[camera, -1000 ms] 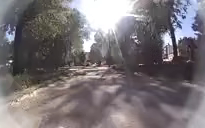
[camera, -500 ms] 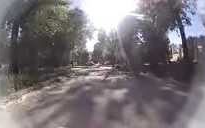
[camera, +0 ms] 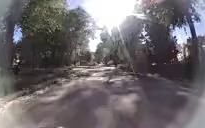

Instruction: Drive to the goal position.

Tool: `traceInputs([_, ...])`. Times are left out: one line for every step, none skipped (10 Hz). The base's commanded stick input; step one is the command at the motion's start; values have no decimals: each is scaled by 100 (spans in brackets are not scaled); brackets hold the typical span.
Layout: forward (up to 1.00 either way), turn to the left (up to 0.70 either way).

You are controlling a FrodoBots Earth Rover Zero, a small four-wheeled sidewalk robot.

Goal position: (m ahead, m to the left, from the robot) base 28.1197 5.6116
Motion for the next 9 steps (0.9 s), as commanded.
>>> traceInputs([100, 3])
traceInputs([100, 6])
traceInputs([100, 6])
traceInputs([100, 6])
traceInputs([100, 6])
traceInputs([100, 6])
traceInputs([100, 6])
traceInputs([100, 6])
traceInputs([100, 6])
